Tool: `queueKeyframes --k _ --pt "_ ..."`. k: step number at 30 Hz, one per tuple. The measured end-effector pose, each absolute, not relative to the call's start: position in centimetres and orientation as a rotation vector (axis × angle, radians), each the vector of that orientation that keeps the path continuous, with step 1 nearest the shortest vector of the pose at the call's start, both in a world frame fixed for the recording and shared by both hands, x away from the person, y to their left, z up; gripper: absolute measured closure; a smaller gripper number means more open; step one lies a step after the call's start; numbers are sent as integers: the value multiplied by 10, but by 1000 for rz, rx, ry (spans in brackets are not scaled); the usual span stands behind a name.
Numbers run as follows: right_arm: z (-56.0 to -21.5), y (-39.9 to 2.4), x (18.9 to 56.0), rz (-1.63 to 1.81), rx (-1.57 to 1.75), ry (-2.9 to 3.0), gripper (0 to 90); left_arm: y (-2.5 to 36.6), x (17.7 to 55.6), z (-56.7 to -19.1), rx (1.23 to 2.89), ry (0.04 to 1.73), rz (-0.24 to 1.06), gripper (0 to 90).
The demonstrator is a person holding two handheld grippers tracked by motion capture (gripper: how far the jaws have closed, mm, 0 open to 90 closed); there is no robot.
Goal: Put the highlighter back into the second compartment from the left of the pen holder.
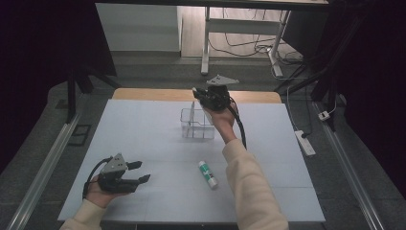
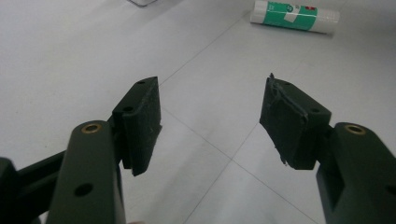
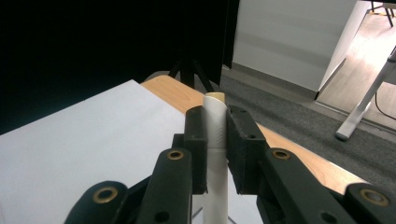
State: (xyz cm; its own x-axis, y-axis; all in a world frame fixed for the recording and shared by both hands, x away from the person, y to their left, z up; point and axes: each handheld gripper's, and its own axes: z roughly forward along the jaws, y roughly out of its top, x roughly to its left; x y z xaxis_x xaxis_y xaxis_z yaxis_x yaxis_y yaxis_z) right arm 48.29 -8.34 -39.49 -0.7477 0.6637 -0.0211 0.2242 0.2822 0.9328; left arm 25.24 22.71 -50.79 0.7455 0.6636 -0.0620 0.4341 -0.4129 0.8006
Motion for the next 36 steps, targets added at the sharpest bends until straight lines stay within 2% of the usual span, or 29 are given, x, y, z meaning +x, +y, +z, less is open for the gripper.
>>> queueKeyframes --k 27,28,30,36 --pt "-408 -66 496 1550 813 2101 767 228 253 -509 2074 834 333 382" --pt "-409 -66 497 1541 815 2105 739 228 253 -509 2074 834 332 382" --pt "-411 -66 498 1526 841 2111 619 228 253 -509 2075 833 332 382" --pt "-410 -74 495 1471 862 2160 560 227 253 -510 2077 833 332 382"
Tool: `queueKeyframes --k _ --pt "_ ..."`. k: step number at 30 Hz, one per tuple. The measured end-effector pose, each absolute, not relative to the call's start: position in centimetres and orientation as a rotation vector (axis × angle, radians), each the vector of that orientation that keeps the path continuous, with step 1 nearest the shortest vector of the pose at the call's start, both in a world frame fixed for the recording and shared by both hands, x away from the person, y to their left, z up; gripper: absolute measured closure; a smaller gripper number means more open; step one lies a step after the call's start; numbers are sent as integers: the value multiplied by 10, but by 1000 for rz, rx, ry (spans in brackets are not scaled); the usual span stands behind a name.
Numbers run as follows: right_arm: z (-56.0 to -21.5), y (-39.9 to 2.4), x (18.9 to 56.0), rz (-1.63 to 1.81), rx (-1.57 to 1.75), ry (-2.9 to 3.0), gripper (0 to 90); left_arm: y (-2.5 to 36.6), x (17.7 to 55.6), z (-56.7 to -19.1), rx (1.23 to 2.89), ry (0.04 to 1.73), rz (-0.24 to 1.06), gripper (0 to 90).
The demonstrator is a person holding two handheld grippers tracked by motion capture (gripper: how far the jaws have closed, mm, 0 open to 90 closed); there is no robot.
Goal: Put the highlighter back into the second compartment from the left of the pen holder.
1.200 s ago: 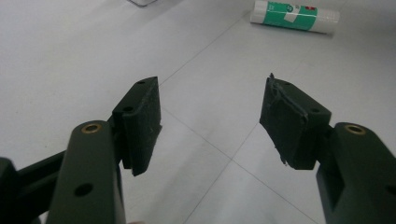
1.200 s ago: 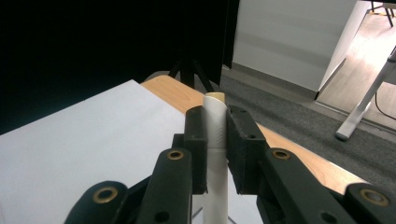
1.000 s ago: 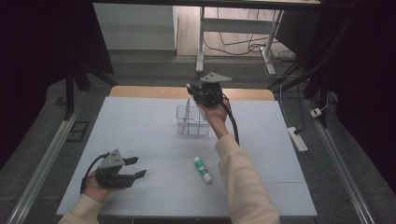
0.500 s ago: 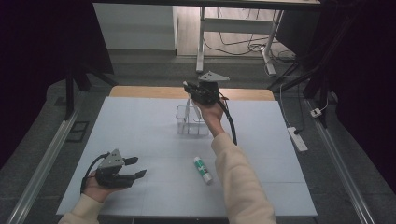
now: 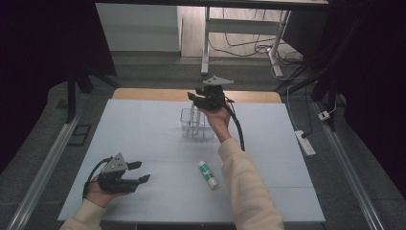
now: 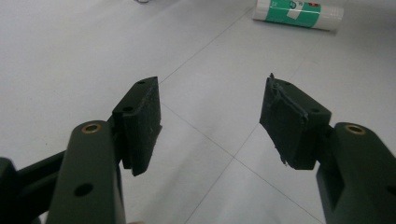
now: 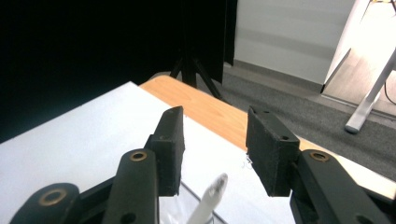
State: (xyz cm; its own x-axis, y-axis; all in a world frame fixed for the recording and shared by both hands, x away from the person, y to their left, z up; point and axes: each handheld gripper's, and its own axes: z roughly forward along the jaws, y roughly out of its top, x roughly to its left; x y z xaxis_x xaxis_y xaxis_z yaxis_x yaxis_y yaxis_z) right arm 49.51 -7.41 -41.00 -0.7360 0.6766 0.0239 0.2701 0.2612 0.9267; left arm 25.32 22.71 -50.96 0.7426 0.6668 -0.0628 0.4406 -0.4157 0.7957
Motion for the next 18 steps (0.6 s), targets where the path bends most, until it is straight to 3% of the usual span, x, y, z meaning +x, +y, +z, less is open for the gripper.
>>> queueKeyframes --k 18 --pt "-406 -108 467 1464 808 2261 561 226 253 -509 2076 836 338 382"
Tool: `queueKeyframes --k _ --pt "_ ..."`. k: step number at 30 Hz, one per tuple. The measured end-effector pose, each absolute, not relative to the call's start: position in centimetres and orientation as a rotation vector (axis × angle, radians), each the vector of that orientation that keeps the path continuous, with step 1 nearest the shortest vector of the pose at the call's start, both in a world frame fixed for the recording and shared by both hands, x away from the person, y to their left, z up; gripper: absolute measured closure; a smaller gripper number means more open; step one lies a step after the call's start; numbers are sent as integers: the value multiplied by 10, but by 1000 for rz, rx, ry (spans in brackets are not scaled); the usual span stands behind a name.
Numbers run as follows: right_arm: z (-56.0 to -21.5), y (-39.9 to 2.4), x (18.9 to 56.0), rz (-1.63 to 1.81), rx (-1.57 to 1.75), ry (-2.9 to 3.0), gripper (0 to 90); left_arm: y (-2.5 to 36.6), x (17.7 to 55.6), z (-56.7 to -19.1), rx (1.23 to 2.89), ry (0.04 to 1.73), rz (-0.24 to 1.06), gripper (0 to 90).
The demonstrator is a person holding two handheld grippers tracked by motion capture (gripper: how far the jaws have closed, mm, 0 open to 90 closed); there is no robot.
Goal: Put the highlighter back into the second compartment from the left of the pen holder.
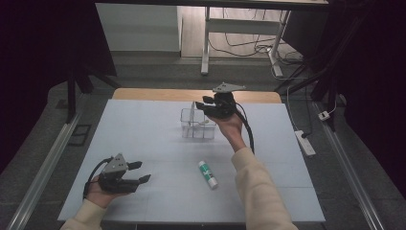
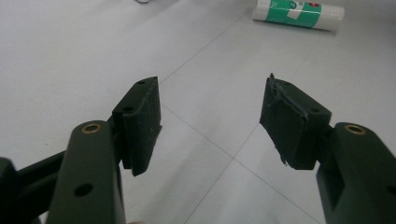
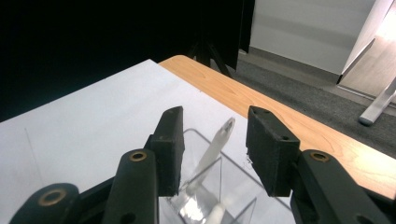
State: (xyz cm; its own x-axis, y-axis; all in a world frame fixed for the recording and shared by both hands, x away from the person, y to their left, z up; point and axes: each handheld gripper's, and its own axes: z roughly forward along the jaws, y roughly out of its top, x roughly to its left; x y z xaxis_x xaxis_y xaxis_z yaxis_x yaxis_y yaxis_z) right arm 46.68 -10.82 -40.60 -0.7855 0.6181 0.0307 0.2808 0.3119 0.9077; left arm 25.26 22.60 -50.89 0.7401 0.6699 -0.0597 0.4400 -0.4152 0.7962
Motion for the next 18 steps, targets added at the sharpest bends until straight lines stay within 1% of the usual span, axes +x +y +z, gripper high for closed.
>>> queueKeyframes --k 7,18 --pt "-406 -125 447 1477 780 2264 564 227 253 -509 2076 838 341 382" --pt "-417 -155 416 1467 787 2303 555 226 254 -509 2077 839 343 382"
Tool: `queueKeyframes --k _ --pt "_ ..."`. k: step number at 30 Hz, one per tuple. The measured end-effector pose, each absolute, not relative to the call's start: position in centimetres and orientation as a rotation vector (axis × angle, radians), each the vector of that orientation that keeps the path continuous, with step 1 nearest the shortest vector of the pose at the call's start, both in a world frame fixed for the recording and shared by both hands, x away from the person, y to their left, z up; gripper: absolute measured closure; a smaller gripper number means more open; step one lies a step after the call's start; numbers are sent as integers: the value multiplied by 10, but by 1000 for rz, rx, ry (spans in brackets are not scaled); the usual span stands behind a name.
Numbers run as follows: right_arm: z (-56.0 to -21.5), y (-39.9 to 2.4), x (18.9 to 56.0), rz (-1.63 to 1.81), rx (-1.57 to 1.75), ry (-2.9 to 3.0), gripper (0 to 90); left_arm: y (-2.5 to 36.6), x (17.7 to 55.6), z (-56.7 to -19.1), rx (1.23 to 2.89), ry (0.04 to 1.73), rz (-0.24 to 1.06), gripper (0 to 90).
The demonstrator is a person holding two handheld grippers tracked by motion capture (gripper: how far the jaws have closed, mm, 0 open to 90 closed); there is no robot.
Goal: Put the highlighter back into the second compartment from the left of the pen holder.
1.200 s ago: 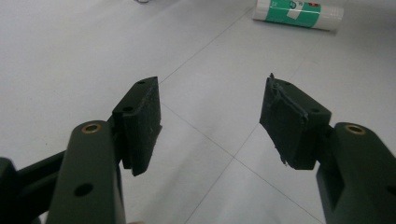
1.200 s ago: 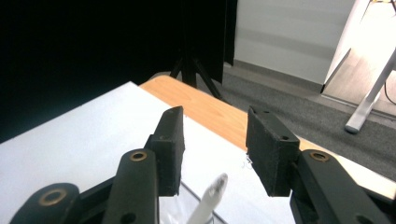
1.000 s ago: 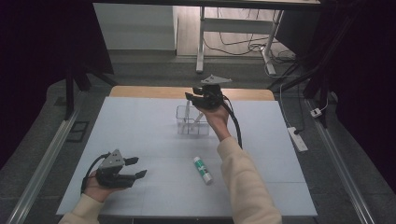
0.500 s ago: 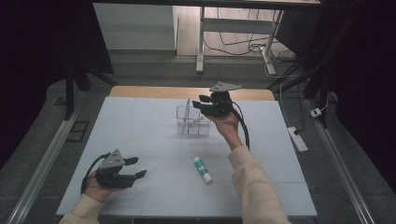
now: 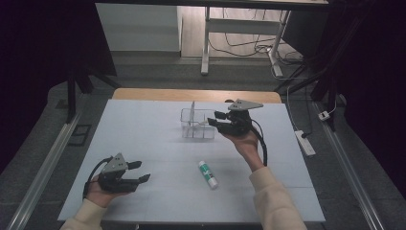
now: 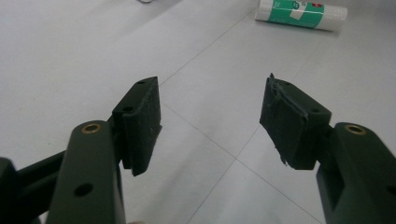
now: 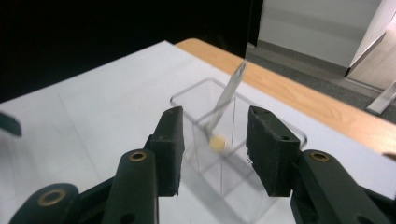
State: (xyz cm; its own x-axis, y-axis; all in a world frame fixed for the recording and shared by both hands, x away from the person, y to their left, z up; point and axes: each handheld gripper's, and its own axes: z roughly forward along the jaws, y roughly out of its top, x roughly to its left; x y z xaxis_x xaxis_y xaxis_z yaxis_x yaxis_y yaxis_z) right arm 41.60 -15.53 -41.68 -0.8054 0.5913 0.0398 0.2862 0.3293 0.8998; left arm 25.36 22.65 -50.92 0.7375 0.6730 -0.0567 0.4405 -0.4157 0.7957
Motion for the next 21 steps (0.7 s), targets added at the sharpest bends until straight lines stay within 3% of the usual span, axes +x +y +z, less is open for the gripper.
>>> queueKeyframes --k 21 --pt "-448 -205 363 1362 831 2400 513 227 254 -508 2067 844 346 382"
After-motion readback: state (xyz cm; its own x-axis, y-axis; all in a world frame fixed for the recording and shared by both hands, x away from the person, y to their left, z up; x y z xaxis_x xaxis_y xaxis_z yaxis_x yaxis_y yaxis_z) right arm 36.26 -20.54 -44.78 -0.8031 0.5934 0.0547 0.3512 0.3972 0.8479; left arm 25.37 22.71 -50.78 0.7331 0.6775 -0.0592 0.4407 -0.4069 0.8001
